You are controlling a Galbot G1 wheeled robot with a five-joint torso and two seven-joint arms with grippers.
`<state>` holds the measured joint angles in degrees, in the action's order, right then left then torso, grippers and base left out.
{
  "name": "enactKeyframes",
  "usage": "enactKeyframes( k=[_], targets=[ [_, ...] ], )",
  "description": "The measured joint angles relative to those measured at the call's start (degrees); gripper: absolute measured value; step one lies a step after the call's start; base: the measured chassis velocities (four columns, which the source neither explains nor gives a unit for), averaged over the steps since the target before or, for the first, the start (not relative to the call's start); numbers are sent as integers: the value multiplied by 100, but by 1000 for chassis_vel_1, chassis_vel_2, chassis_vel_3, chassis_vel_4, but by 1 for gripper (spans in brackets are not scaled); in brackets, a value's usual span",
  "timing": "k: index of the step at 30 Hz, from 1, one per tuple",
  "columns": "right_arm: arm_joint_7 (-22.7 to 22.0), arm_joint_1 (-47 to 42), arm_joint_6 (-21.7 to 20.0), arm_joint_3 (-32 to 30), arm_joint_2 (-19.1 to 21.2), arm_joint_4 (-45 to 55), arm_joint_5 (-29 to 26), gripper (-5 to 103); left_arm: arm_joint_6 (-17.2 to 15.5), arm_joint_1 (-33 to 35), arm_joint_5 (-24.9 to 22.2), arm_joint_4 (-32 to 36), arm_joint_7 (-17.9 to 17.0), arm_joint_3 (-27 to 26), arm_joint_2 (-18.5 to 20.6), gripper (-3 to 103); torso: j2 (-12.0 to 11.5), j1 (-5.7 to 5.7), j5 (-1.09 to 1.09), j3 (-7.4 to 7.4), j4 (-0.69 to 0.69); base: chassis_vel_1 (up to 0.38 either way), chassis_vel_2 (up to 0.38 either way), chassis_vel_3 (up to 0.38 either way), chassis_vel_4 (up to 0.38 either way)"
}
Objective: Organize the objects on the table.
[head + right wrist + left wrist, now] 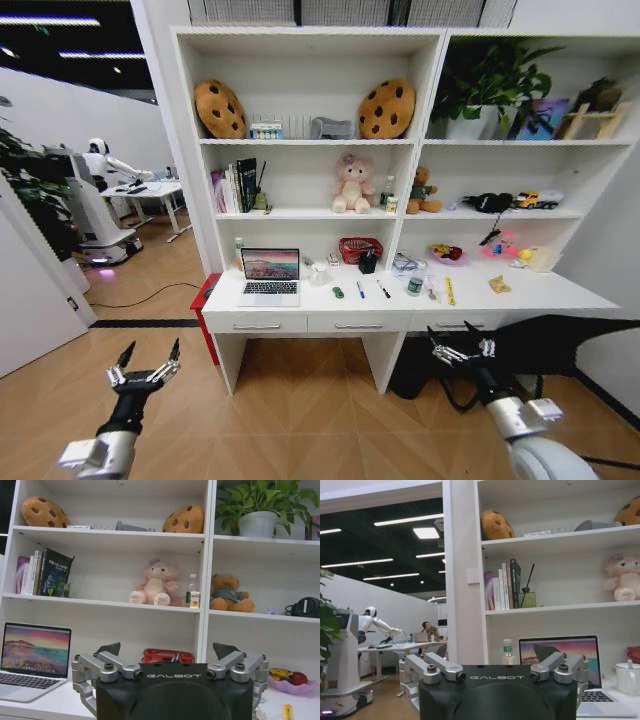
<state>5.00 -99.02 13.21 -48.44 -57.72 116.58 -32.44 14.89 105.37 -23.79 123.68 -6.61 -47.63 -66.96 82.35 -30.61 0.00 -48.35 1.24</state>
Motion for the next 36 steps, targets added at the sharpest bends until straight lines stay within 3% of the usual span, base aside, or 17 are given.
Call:
enactKeyframes(
  k=[22,33,36],
  targets=[
    [132,-28,73,33,-18,-67,2,100,63,29,123,-8,-18,19,-67,97,0,0,1,0,0,-23,22,23,-27],
    [522,-65,213,38,6,-124,-24,101,93,81,121,4,-19,-5,-125,97,0,1,0,0,0,-74,77,82,-87],
    [544,-60,231,29,11,-165,-41,94,103,108,119,9,-18,-9,-140,97,0,0,2,0,0,-123,134,140,-131]
  ],
)
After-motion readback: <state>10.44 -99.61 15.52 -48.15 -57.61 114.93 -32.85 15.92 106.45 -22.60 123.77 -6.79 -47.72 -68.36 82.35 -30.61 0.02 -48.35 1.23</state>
